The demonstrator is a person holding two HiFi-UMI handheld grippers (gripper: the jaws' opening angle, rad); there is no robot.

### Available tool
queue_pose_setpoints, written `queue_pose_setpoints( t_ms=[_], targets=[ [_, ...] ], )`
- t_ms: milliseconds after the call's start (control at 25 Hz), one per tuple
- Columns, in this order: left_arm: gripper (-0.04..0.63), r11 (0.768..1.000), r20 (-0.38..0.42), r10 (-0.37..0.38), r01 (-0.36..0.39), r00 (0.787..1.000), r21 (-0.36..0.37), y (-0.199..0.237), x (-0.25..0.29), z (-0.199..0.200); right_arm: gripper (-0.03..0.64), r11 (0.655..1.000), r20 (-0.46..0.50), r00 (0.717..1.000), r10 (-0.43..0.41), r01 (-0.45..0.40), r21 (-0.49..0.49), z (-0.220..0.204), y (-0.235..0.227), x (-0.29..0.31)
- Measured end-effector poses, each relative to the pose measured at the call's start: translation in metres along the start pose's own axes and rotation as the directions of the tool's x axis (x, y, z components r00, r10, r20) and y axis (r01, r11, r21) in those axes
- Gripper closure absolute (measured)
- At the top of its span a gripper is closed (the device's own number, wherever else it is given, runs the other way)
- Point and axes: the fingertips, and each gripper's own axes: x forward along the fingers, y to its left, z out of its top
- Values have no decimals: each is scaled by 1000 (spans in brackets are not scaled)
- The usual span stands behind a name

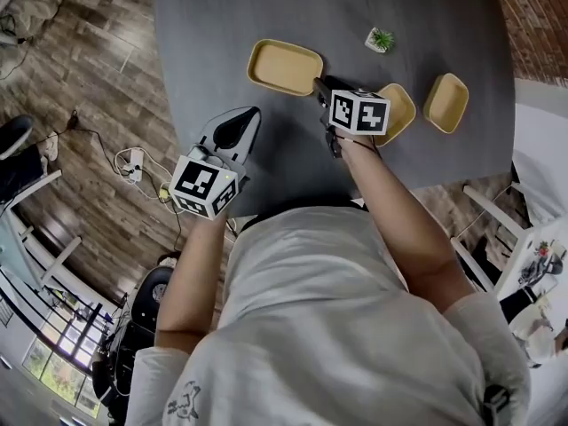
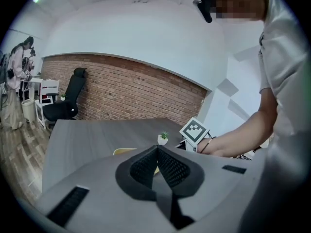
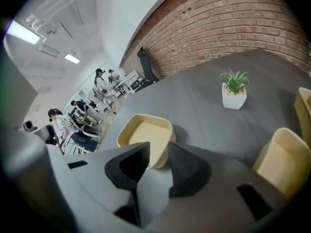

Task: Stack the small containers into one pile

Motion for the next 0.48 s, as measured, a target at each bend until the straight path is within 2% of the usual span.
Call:
queue_pose_setpoints(
  t_ms=[280, 480],
  targets=[
    [584, 1000, -30, 16, -17, 999, -15, 7, 13, -10, 515, 996, -55, 998, 18, -13, 93, -13, -10, 22],
    [584, 999, -42, 23, -24, 999, -32, 11, 16, -15, 543, 987, -58, 997, 47, -37, 158, -14, -9, 30]
  ],
)
